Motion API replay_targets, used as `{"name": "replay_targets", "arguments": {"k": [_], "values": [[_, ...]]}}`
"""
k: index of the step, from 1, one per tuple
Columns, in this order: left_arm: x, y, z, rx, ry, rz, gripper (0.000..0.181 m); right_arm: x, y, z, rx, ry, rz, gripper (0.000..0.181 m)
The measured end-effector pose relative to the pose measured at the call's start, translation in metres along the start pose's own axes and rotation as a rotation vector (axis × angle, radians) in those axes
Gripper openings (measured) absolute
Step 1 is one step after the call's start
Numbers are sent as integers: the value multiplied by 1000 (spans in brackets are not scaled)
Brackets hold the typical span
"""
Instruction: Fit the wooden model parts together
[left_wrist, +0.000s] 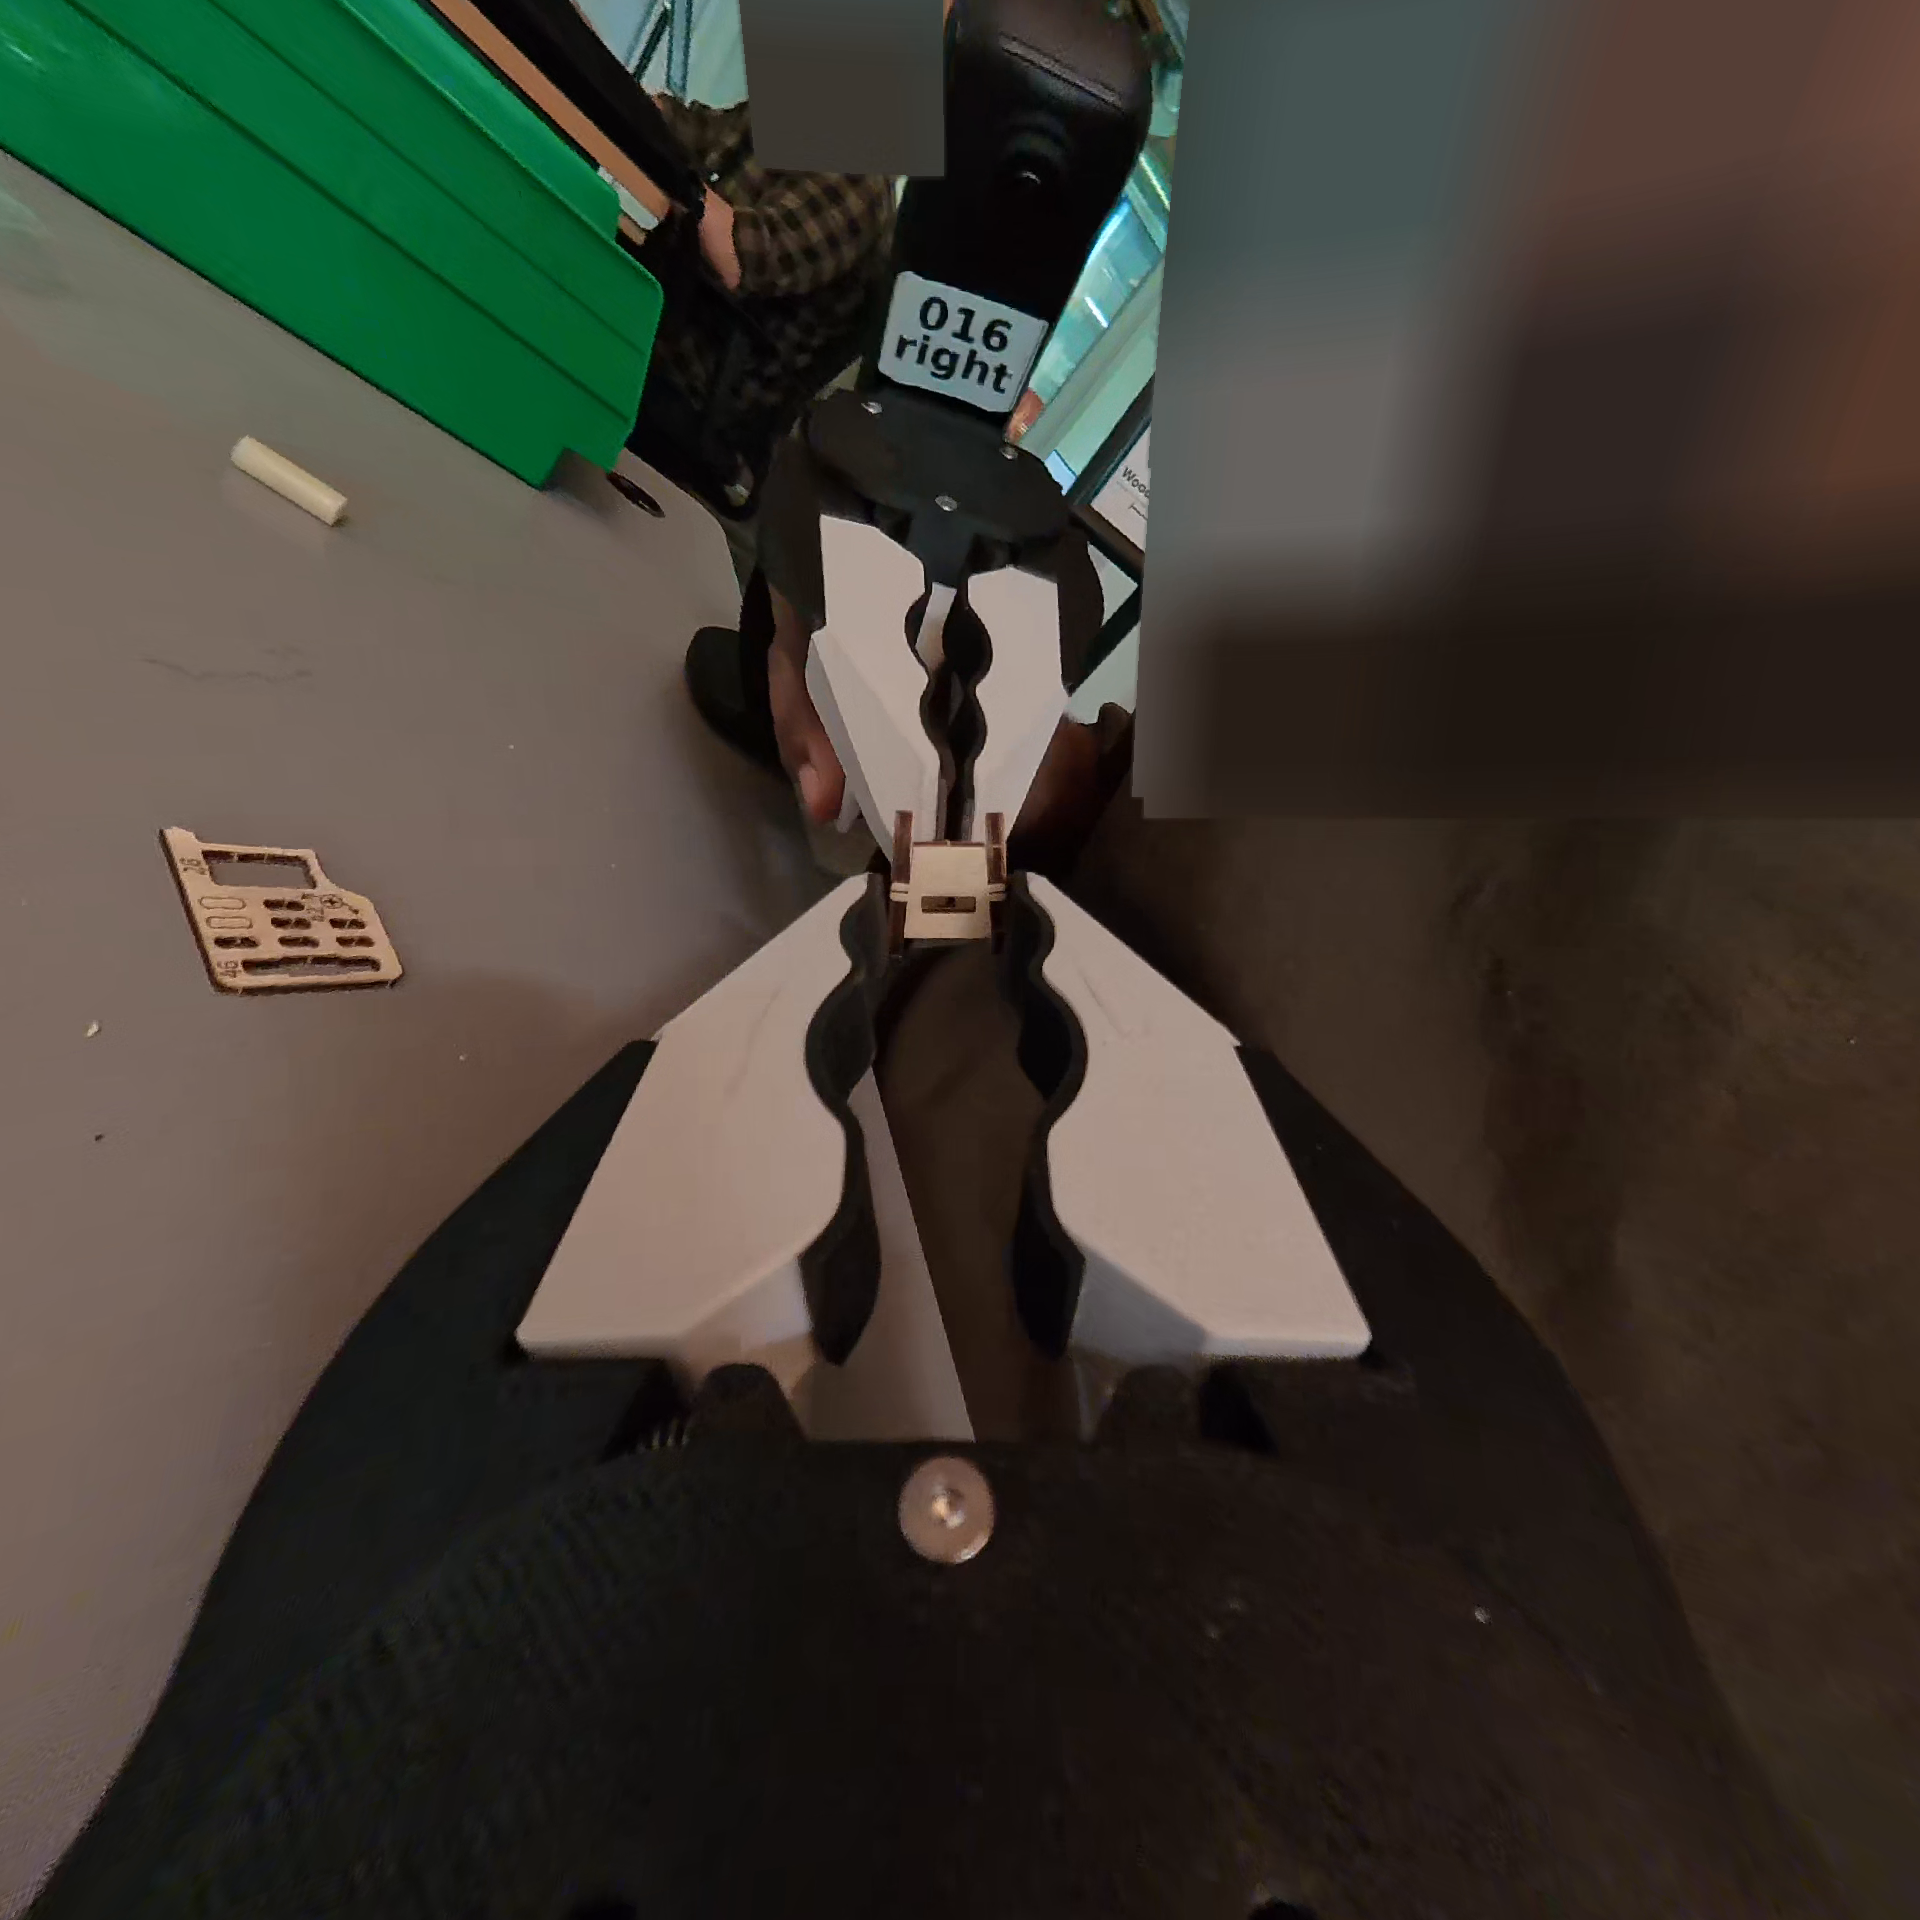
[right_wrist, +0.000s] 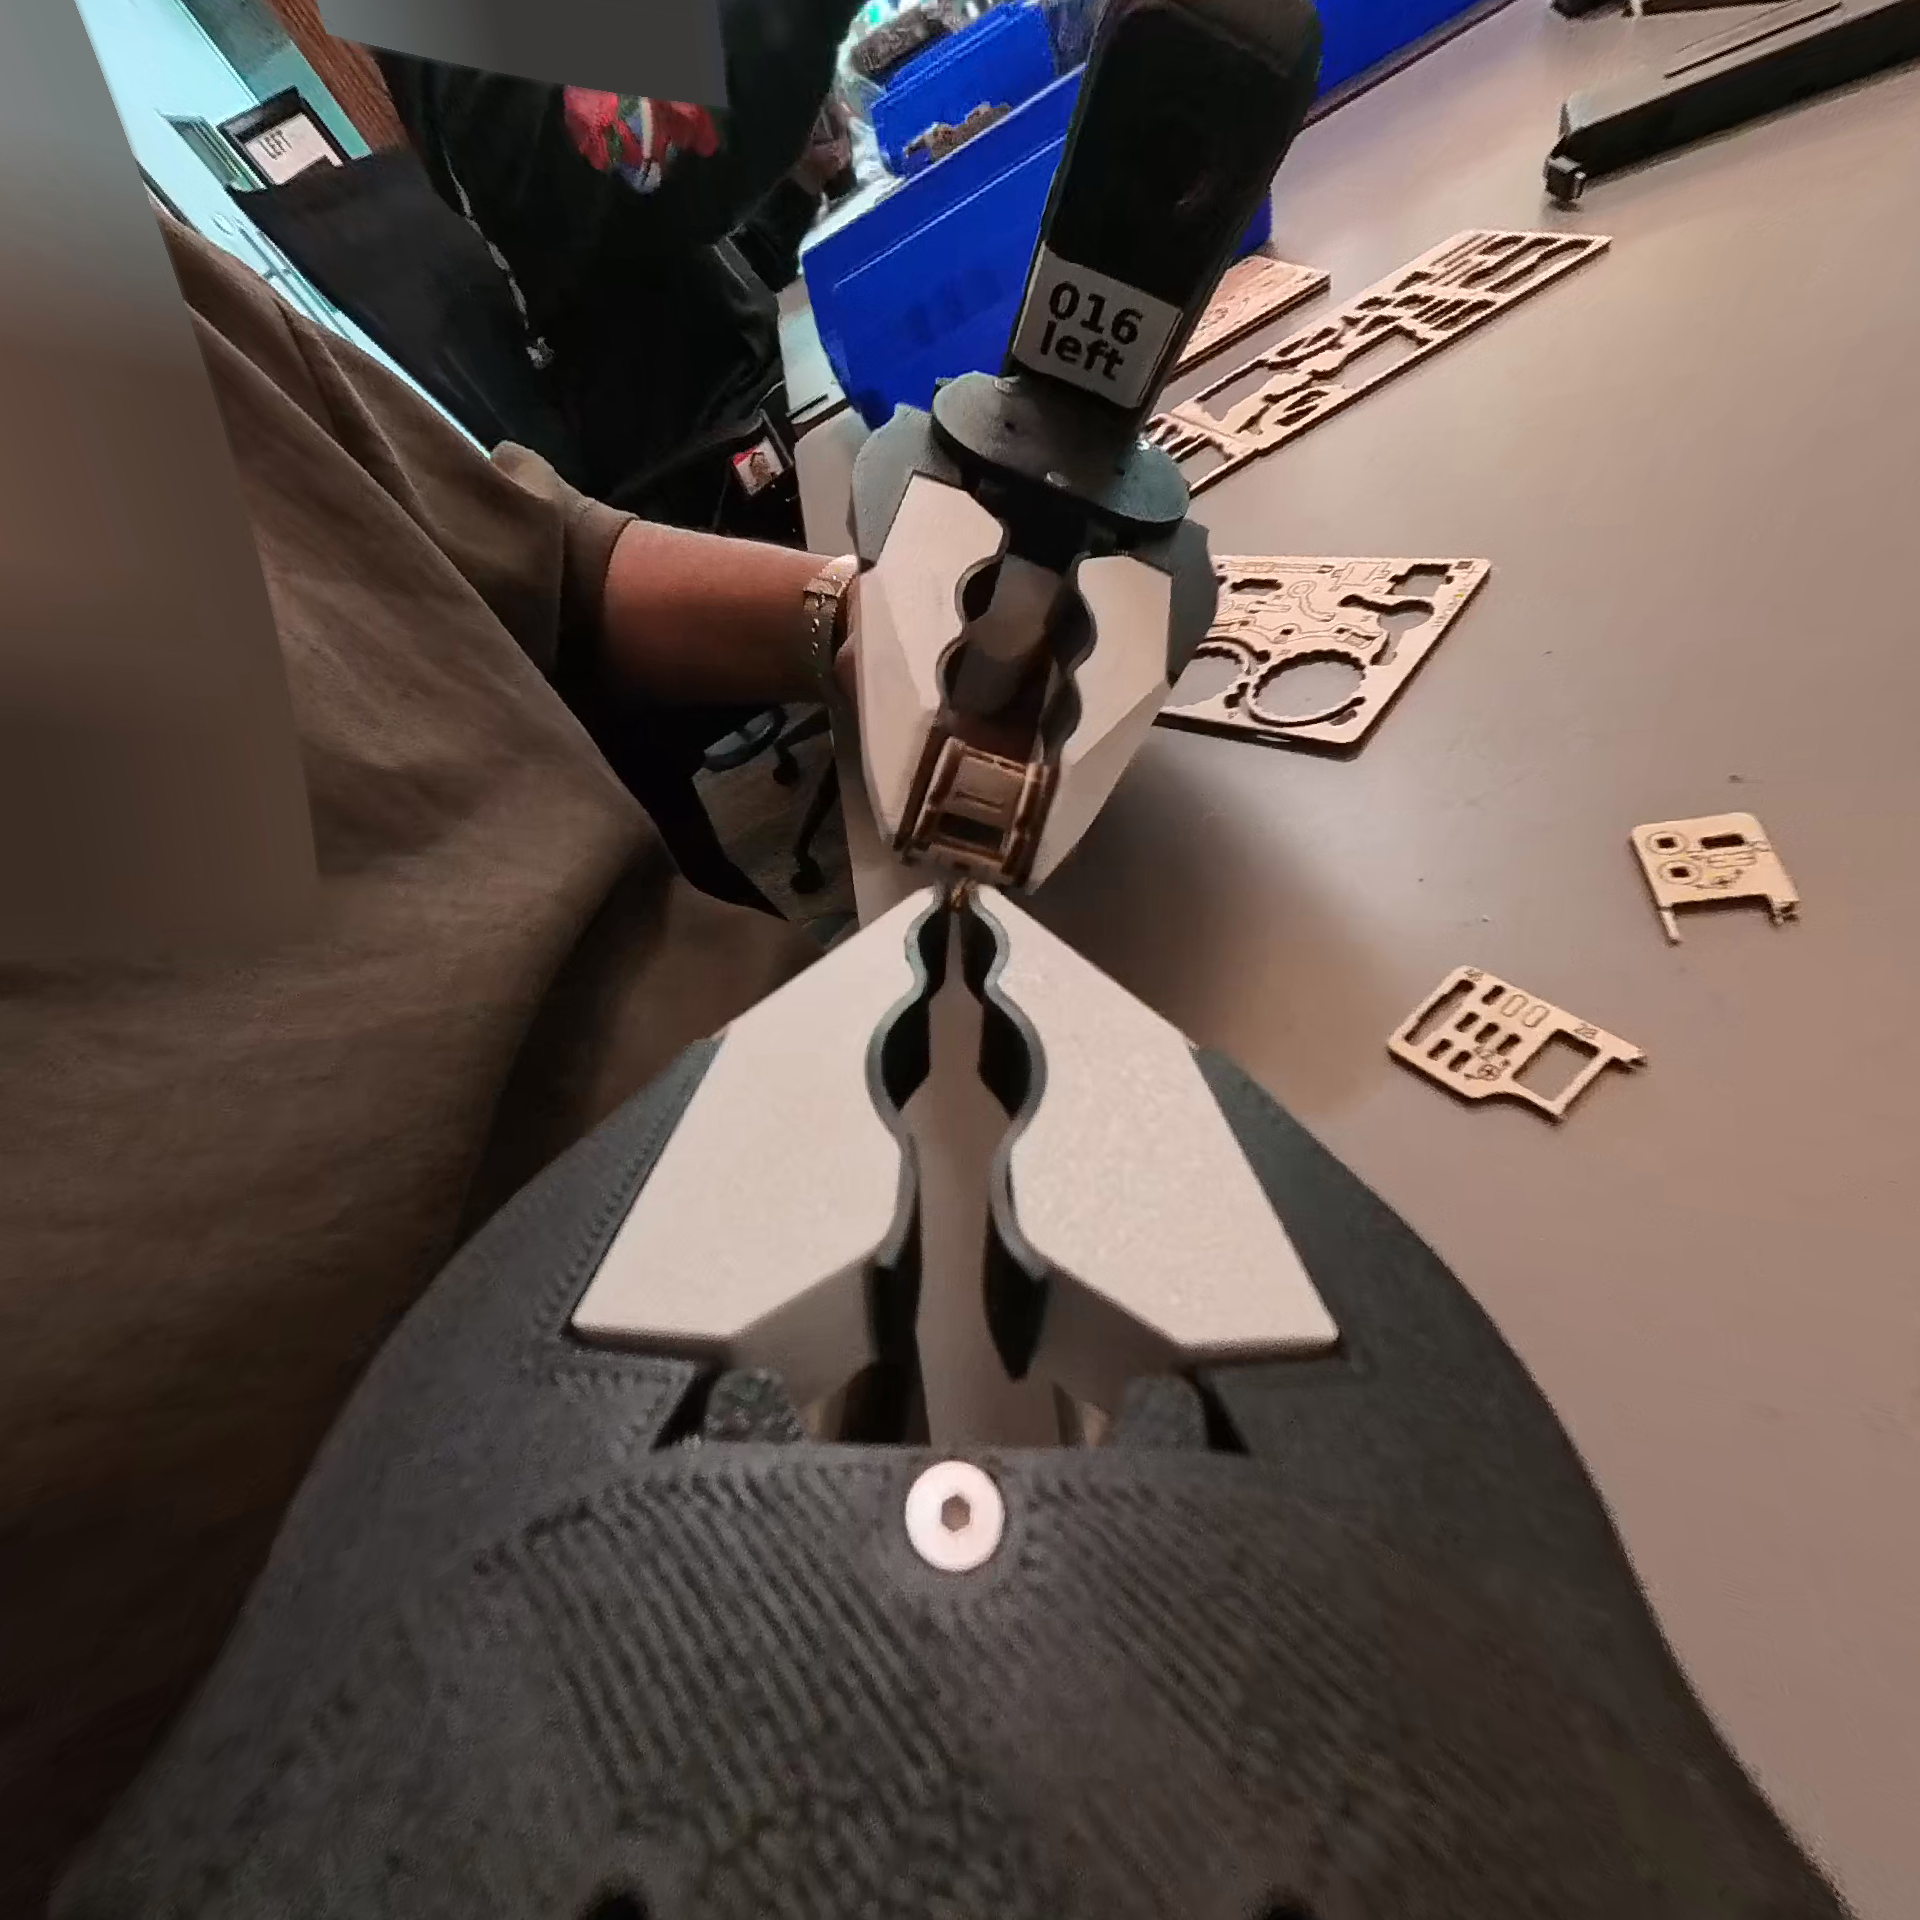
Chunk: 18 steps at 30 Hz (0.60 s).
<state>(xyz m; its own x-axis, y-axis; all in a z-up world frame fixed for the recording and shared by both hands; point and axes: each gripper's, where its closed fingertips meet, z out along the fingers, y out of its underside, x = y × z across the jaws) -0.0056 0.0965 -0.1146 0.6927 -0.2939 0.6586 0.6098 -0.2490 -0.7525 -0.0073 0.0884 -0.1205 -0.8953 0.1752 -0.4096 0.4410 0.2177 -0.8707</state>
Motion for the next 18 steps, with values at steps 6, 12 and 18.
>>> {"name": "replay_targets", "arguments": {"k": [6, 12, 18], "values": [[-1, 3, 0, -16, -11, 7, 21, -2, 0, 0, 0, -21, 18, 0], [2, 7, 1, -48, -6, 26, 21, -5, 2, 1, -6, -57, 36, 0], [2, 10, 2, -64, -8, 29, 21, -7, 5, 2, -20, -77, 31, 0]]}}
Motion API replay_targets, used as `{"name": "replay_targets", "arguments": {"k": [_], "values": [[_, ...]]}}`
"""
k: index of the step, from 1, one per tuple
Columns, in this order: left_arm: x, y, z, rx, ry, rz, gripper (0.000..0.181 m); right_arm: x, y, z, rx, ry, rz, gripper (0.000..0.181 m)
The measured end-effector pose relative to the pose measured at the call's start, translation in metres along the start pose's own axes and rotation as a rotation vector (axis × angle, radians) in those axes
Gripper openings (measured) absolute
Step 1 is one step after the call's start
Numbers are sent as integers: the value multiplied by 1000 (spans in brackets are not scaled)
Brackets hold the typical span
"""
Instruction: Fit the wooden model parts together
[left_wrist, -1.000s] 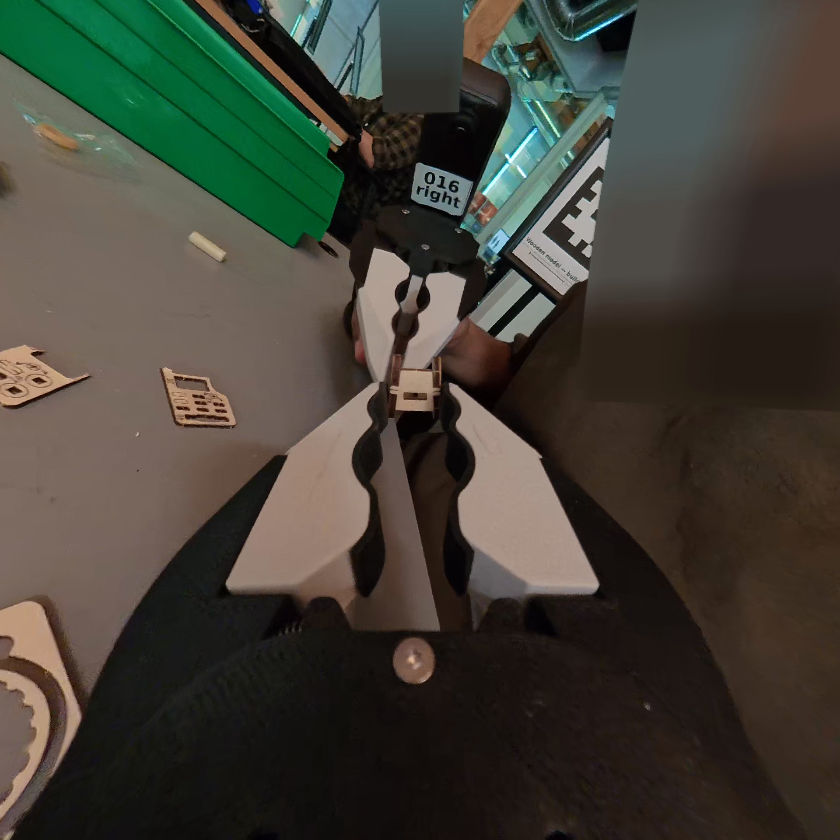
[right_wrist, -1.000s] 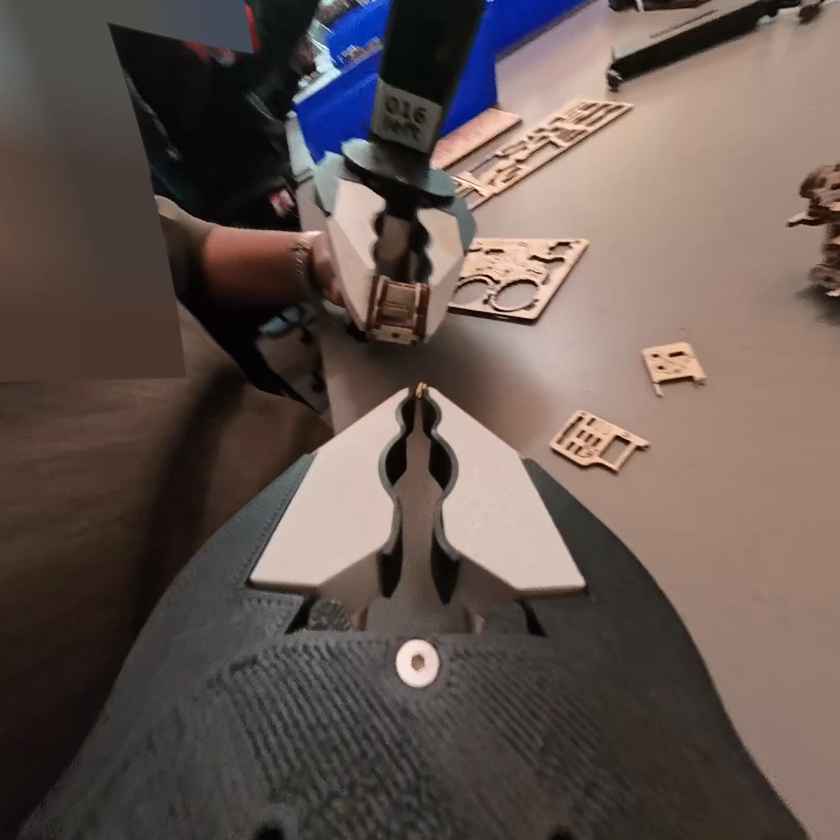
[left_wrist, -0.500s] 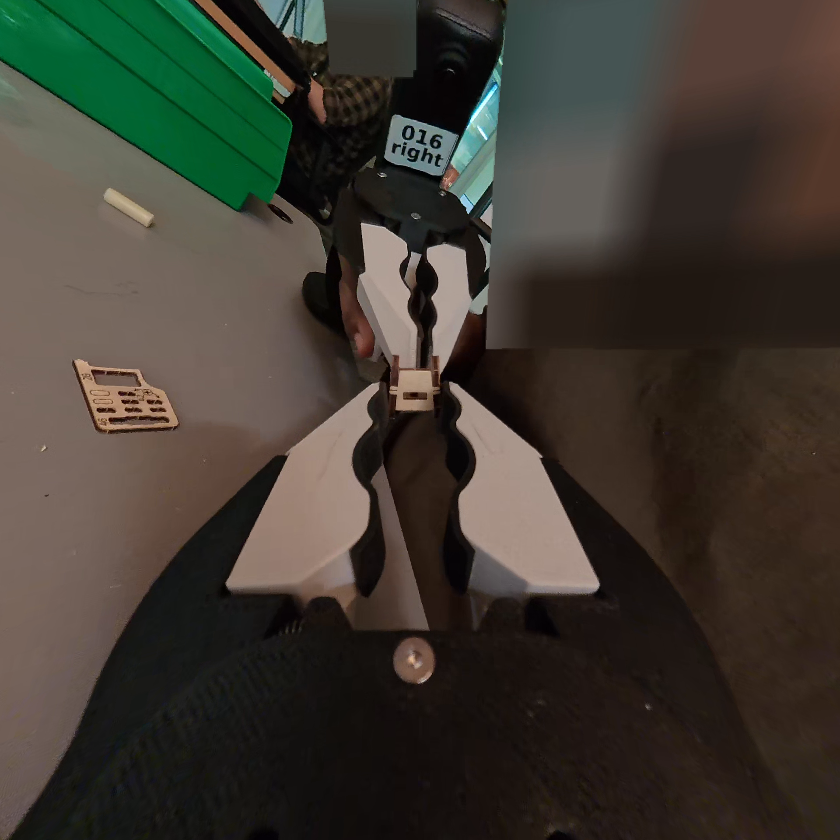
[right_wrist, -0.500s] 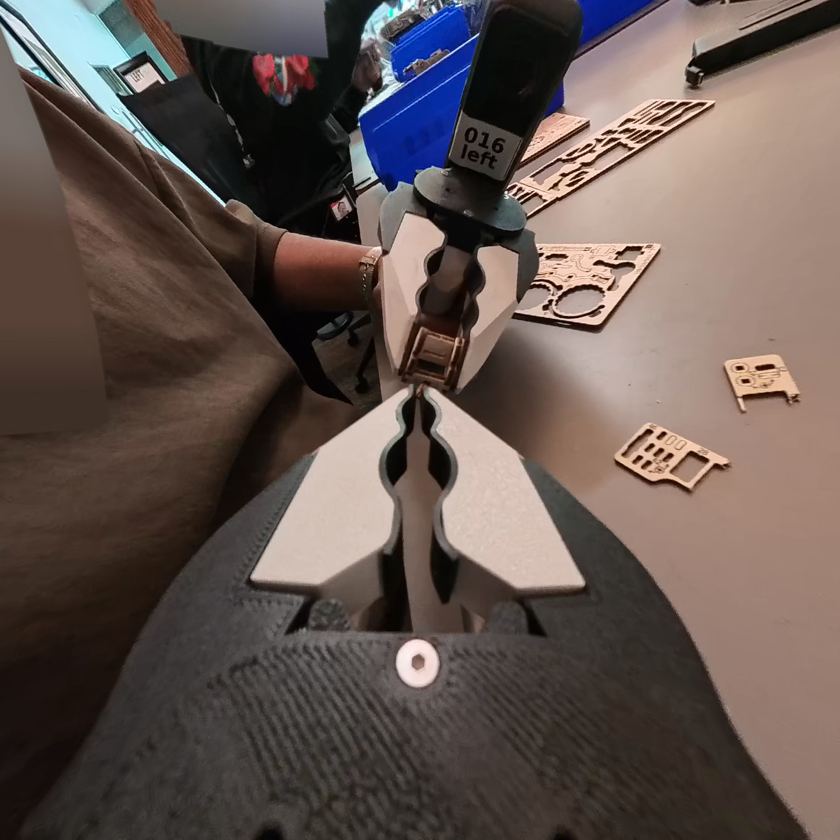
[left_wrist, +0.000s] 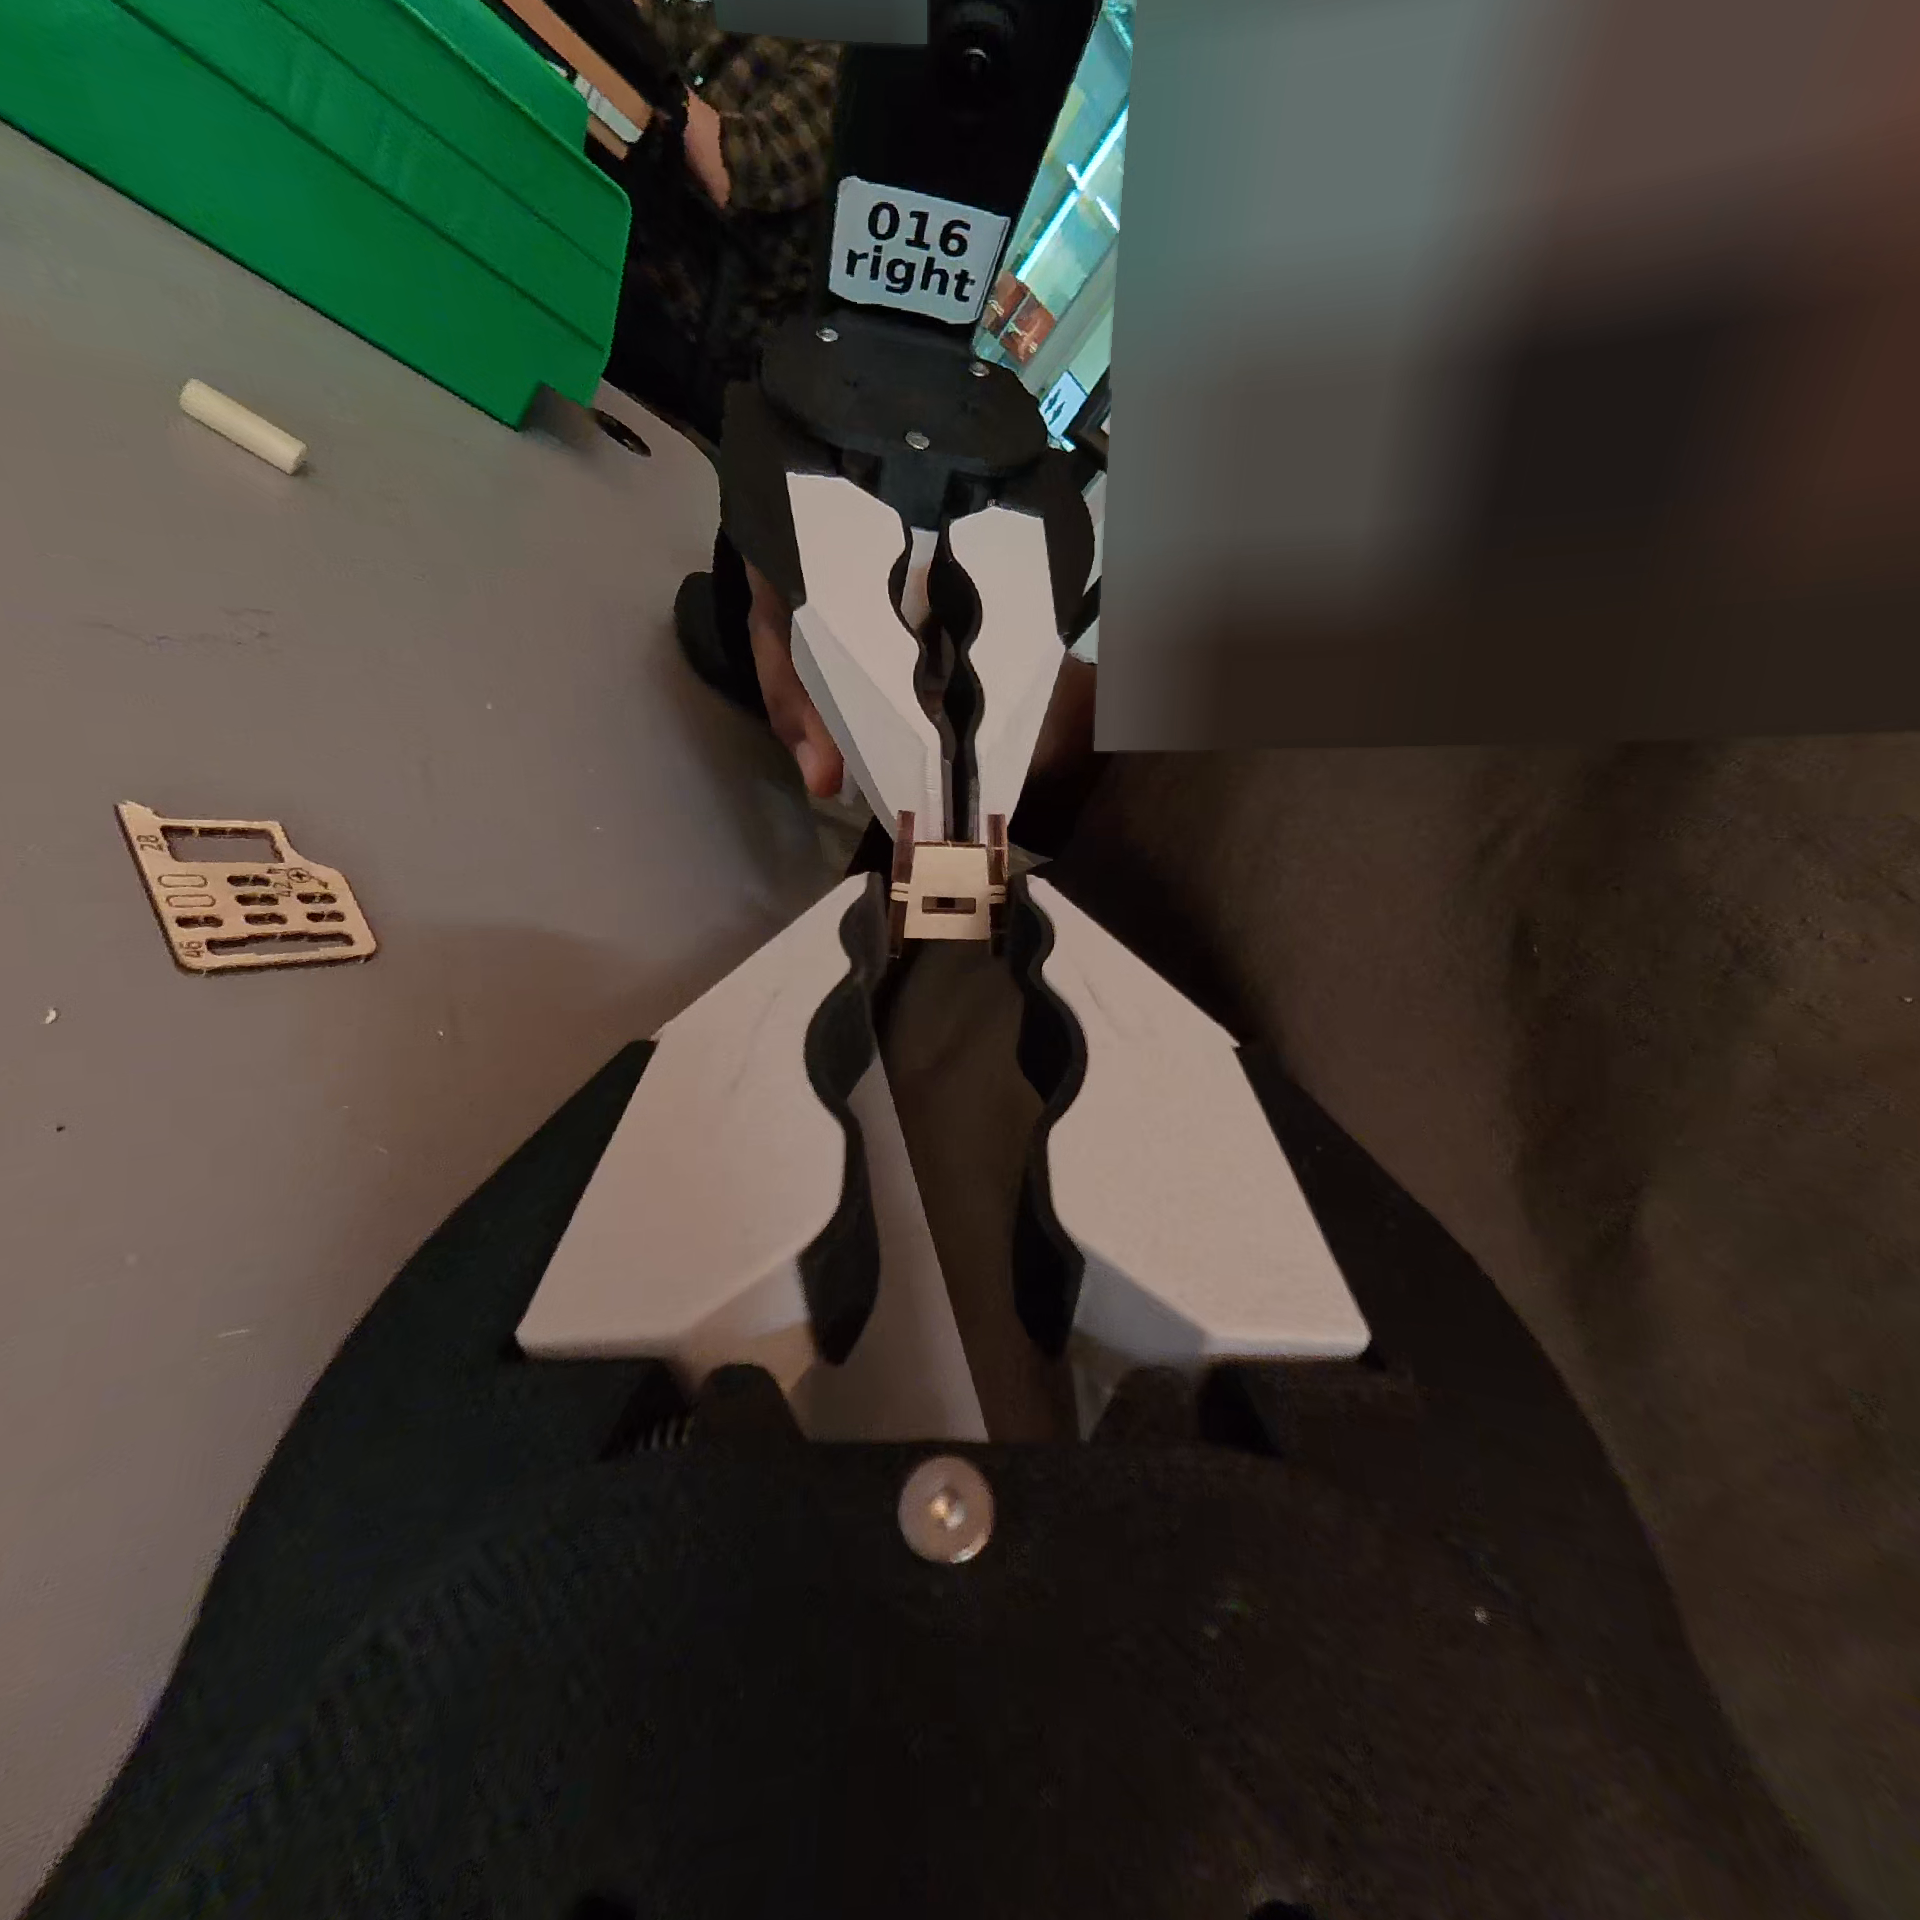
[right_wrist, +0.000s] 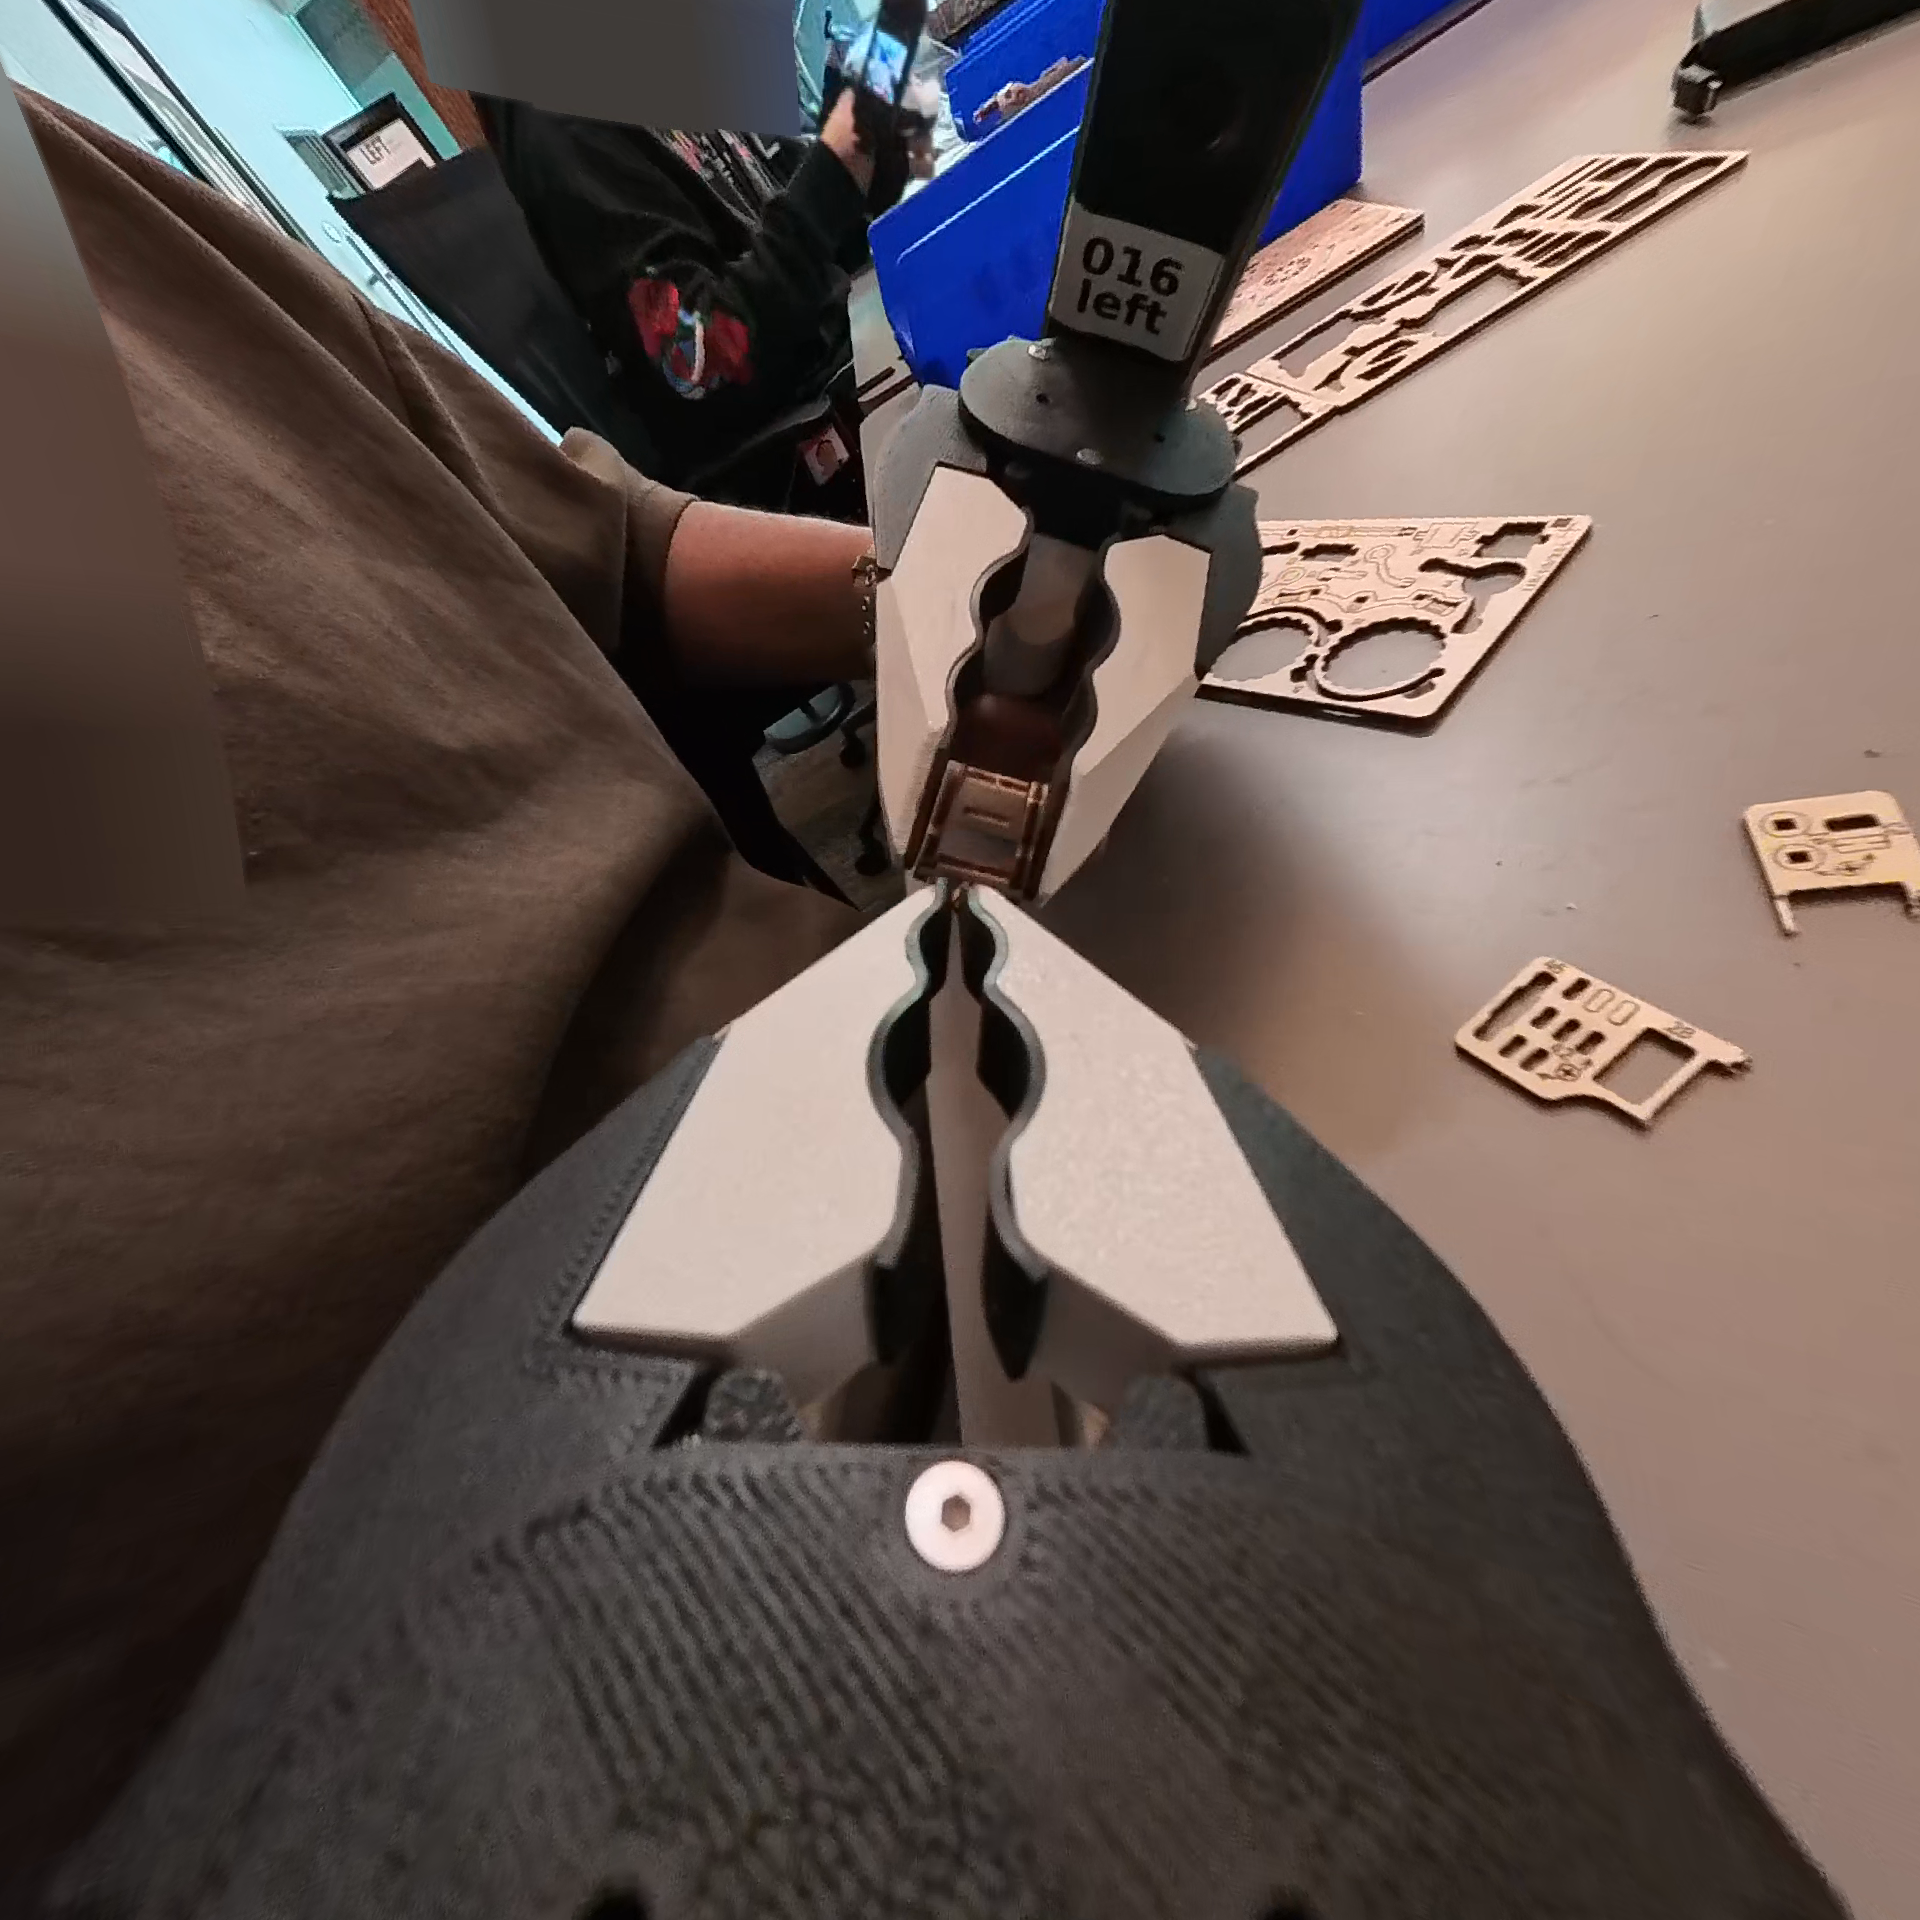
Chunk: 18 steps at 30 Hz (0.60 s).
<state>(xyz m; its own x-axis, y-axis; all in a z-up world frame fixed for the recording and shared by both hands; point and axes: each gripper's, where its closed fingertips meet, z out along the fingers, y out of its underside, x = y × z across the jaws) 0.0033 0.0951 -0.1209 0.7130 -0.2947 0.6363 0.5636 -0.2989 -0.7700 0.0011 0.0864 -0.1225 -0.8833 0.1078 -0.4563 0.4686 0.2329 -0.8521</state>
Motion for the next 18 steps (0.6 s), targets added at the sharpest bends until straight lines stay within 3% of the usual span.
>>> {"name": "replay_targets", "arguments": {"k": [18], "values": [[20, -6, 6, 51, 142, -58, 21, -20, -9, -6, 89, -212, 67, 0]]}}
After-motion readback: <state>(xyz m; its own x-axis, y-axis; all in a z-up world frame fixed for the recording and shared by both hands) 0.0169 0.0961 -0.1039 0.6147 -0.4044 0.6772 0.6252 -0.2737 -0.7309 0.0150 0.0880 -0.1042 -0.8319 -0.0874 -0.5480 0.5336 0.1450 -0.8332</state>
